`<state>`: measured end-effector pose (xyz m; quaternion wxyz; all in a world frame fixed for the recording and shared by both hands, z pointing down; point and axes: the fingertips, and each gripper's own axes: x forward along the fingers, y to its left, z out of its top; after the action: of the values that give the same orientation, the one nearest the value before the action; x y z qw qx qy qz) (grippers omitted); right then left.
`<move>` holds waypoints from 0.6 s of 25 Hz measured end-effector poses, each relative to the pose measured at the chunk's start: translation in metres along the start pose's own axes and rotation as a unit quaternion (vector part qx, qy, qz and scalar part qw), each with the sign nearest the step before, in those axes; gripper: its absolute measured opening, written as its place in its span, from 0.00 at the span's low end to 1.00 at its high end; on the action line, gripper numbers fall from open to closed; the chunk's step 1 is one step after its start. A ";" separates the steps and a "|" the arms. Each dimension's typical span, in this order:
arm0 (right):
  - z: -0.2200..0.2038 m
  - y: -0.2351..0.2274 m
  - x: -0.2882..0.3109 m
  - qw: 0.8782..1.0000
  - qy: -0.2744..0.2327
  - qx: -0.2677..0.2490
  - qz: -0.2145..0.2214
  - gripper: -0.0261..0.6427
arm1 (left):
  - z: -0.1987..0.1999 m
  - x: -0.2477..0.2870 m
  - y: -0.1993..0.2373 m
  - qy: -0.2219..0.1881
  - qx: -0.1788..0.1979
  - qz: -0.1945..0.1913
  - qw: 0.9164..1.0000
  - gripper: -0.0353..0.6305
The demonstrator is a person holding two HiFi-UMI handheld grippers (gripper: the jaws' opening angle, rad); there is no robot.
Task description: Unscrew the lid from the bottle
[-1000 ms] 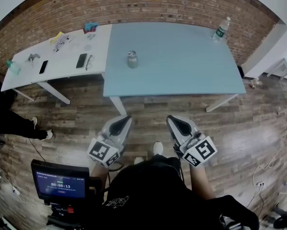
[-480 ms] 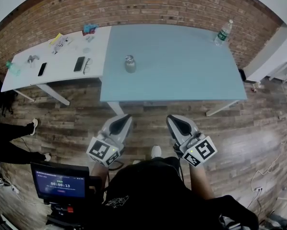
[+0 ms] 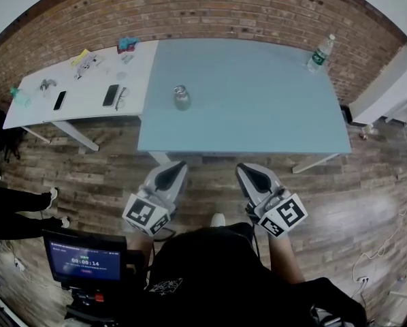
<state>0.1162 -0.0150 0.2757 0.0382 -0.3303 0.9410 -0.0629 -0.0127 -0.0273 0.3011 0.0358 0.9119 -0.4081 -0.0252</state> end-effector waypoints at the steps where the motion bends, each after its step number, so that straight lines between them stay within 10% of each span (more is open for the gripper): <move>1: 0.002 -0.003 0.000 1.000 0.000 0.000 0.002 0.04 | 0.001 0.002 0.000 0.001 0.000 0.001 1.000 0.05; 15: 0.019 -0.035 -0.001 0.999 0.012 0.006 0.030 0.04 | 0.014 0.032 0.001 -0.005 -0.009 0.040 0.999 0.05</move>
<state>0.1404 -0.0434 0.2623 0.0310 -0.3009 0.9505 -0.0711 0.0065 -0.0524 0.2869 0.0435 0.8943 -0.4442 -0.0320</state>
